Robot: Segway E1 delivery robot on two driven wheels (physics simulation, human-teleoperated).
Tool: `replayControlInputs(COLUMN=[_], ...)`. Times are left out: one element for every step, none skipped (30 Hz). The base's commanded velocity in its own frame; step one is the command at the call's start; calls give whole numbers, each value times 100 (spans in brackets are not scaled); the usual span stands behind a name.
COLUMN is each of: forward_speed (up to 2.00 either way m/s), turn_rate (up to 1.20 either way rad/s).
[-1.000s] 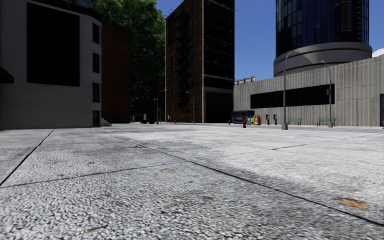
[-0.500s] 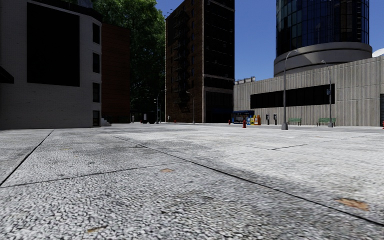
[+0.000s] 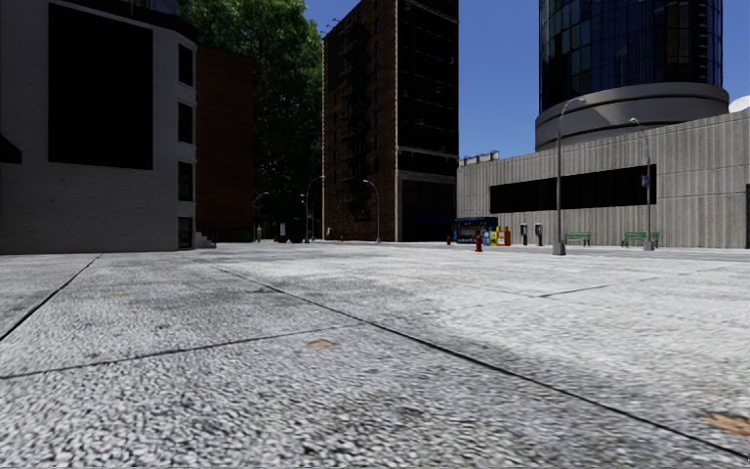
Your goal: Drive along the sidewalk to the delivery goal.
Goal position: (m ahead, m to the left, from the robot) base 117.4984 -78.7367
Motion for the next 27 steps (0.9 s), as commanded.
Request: replayControlInputs(forward_speed=[200, 200, 200, 200, 200, 200, 200, 200, 200, 200, 200, 200, 200, 200, 200, 200, 200, 200, 200, 200, 200, 200, 200, 200, 200, 200, 200], turn_rate=[0, 0, 0, 0, 0, 0, 0, 0, 0, 0, 0, 0, 0, 0, 0, 0, 0, 0, 0, 0, 0, 0, 0, 0, 0, 0, 9])
